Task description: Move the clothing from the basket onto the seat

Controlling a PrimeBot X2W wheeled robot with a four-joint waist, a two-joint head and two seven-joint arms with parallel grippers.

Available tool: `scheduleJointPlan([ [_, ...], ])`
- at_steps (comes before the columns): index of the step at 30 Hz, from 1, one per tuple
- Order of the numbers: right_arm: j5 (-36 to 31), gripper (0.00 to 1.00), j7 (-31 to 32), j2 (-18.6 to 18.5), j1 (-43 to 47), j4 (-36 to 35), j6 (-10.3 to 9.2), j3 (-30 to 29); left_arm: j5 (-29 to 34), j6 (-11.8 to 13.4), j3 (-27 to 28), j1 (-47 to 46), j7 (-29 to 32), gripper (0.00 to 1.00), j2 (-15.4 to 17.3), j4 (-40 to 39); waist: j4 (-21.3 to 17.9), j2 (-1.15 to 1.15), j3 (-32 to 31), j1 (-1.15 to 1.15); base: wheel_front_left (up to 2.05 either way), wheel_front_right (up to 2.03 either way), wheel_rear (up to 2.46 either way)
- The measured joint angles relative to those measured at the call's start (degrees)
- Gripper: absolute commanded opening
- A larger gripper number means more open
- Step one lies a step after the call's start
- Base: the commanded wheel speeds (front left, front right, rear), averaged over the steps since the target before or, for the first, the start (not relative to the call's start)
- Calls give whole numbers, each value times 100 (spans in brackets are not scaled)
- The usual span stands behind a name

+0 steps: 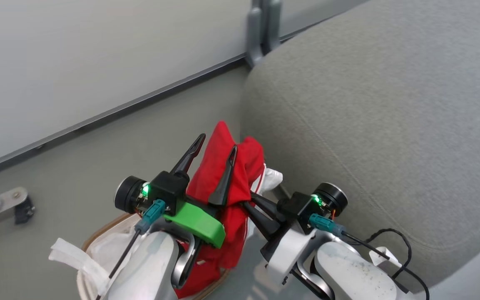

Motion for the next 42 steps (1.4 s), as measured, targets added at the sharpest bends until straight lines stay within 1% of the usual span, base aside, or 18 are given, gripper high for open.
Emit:
scheduleJointPlan([
  [5, -54, 0, 1, -2, 129, -102, 0, -171, 32, 0, 35, 83, -1, 100, -1, -5, -476, 0, -39, 0, 0, 0, 0],
  [7, -89, 0, 1, 4, 181, -175, 0, -344, 41, 0, -5, 101, -1, 100, -1, -4, -648, 0, -48, 0, 0, 0, 0],
  [10, -183, 0, 1, -5, 217, -286, 0, -610, 27, 0, -70, 98, -1, 100, -9, 4, -825, 0, -34, 0, 0, 0, 0],
  [14, -398, 0, 1, 0, 218, -436, 0, -992, 31, 0, -153, 21, -1, 100, -3, -3, -926, 0, 86, 0, 0, 0, 0],
  [18, -655, 0, 1, -2, 24, -445, 0, -1441, 40, 0, -216, -34, -1, 100, 68, -18, -956, 0, 262, 0, 0, 0, 0],
  [22, -926, 0, 1, -74, -521, -476, 1, -1953, 93, 0, -230, -85, -1, 100, 198, -75, -972, 0, 493, 0, 0, 0, 0],
  [26, -1146, 0, 1, -411, -1148, -544, 0, -2717, 119, 0, -361, -263, -1, 100, 344, -143, -931, 0, 786, 0, 0, 0, 0],
  [29, -1328, 0, 0, -635, -1573, -485, 0, -3158, 123, 0, -453, -426, -1, 100, 474, -197, -854, 0, 1036, 0, 0, 0, 0],
  [31, -1479, 0, 1, -816, -1867, -357, 0, -3444, 122, 0, -511, -559, -1, 100, 561, -252, -786, 0, 1227, 0, 0, 0, 0],
  [35, -1670, 0, 0, -1054, -2401, -32, 0, -3991, 122, 0, -630, -823, -1, 100, 703, -367, -654, 0, 1597, 0, 0, 0, 0],
  [38, -1839, 0, 1, -1273, -2824, 326, 0, -4488, 122, 0, -792, -1020, -1, 100, 795, -450, -538, 0, 1923, 1, 0, 0, 0],
  [42, -2191, 0, -1, -1333, -3146, 672, 1, -5076, 122, 0, -998, -1266, -1, 100, 895, -554, -396, 0, 2328, 1, 0, 0, 0],
])
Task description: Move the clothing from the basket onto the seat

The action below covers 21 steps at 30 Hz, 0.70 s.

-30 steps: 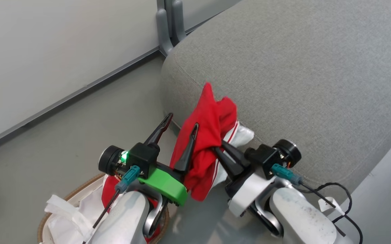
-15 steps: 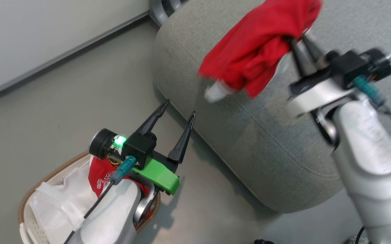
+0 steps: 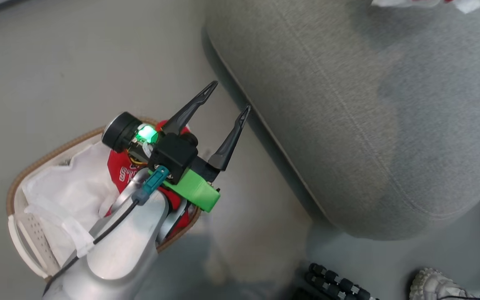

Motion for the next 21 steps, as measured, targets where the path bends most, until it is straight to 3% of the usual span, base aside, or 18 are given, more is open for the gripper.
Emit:
scheduleJointPlan([
  [8, -476, 0, 1, -20, -658, 751, -1, -1277, -40, 0, -288, -448, 0, 100, 172, -104, 309, 0, 829, 0, 0, 0, 0],
  [14, -541, 0, 1, 56, -671, 864, -1, -1681, -92, 0, -311, -610, 0, 100, 233, -54, 576, 0, 1288, 0, 0, 0, 0],
  [15, -516, 33, 0, 121, -617, 891, -1, -1700, -92, 0, -291, -621, 0, 100, 247, -42, 620, 0, 1344, 0, 0, 0, 0],
  [16, -509, 58, 1, 193, -537, 909, 0, -1688, -92, 0, -275, -621, 0, 100, 264, -22, 659, 0, 1394, 0, 0, 0, 0],
  [17, -478, 100, 1, 249, -470, 906, 0, -1675, -92, 0, -259, -621, 0, 100, 276, -3, 687, 0, 1425, 0, 0, 0, 0],
  [21, -420, 100, 0, 360, -23, 717, -1, -1545, -105, 0, -204, -620, 0, 100, 263, 96, 765, 0, 1430, 0, 0, 0, 0],
])
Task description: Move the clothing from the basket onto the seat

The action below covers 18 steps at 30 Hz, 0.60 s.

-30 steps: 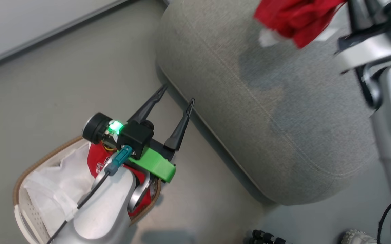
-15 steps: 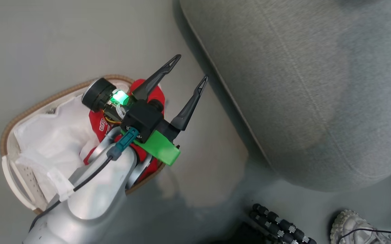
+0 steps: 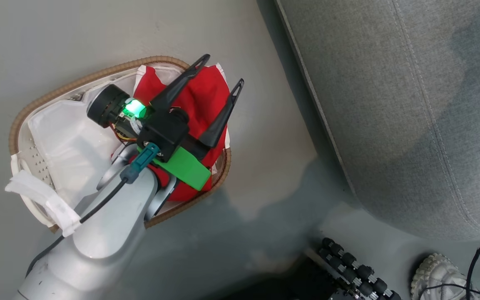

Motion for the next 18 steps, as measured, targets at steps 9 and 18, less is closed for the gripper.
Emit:
scheduleJointPlan([
  [9, 343, 100, -4, 231, 1148, -846, 0, 464, -36, 0, 297, 202, 0, 100, -175, 185, -54, 0, -462, 0, 0, 0, 0],
  [18, 926, 100, -4, 208, 1562, -1688, 0, 1328, -27, 0, 717, 607, 1, 100, -412, 290, 7, 0, -1111, -1, 0, 0, 0],
])
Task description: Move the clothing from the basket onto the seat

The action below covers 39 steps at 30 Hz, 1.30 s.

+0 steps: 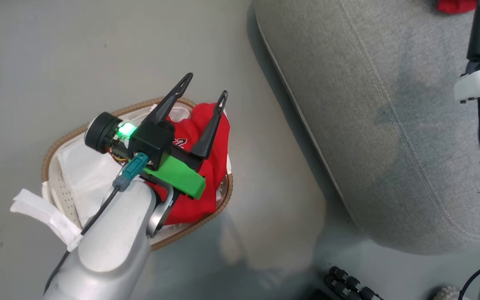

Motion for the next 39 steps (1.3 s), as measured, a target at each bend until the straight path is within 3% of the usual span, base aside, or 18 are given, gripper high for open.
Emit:
scheduleJointPlan([
  [11, 439, 100, 0, -146, 363, -82, 0, 937, 144, 0, 1034, 515, -1, 100, -301, 187, 615, 0, -713, 0, 0, 0, 0],
  [25, 789, 100, 0, 290, 1328, 300, 0, 1213, 355, 0, 2246, 1438, -1, 100, -521, 691, 1442, 0, -1719, -1, 0, 0, 0],
  [39, 931, 100, 0, 442, 2535, 375, 0, 1455, 600, 1, 3334, 2709, -1, 100, -727, 645, 1901, 0, -2744, -1, 0, 0, 0],
])
